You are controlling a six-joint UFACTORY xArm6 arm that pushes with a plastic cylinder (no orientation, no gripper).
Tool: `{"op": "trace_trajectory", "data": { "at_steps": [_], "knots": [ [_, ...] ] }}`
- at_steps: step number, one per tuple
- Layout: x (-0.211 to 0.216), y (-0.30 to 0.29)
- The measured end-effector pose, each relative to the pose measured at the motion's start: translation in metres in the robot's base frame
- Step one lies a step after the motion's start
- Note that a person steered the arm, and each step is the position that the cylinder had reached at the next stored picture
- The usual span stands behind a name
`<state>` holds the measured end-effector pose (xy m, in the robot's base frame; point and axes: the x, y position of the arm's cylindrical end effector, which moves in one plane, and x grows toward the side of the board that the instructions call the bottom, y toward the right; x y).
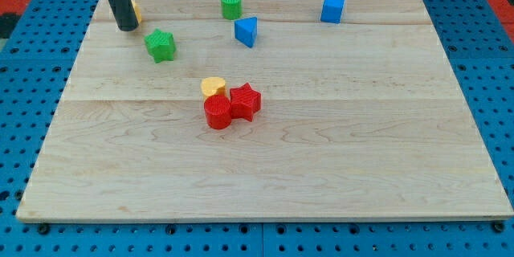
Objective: Keep blue triangle and green star vertically below green circle
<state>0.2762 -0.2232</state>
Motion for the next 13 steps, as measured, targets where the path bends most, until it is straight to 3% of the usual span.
{"op": "trace_trajectory", "data": {
  "at_steps": [1, 3, 5, 7, 9, 10, 11, 12, 13],
  "knots": [
    [-0.007, -0.006],
    [0.064, 0.179],
    [0.073, 0.312],
    [0.036, 0.241],
    [0.032, 0.176],
    [0.049, 0.188],
    [0.079, 0.155],
    [0.128, 0.1],
    [0.108, 0.001]
  ]
}}
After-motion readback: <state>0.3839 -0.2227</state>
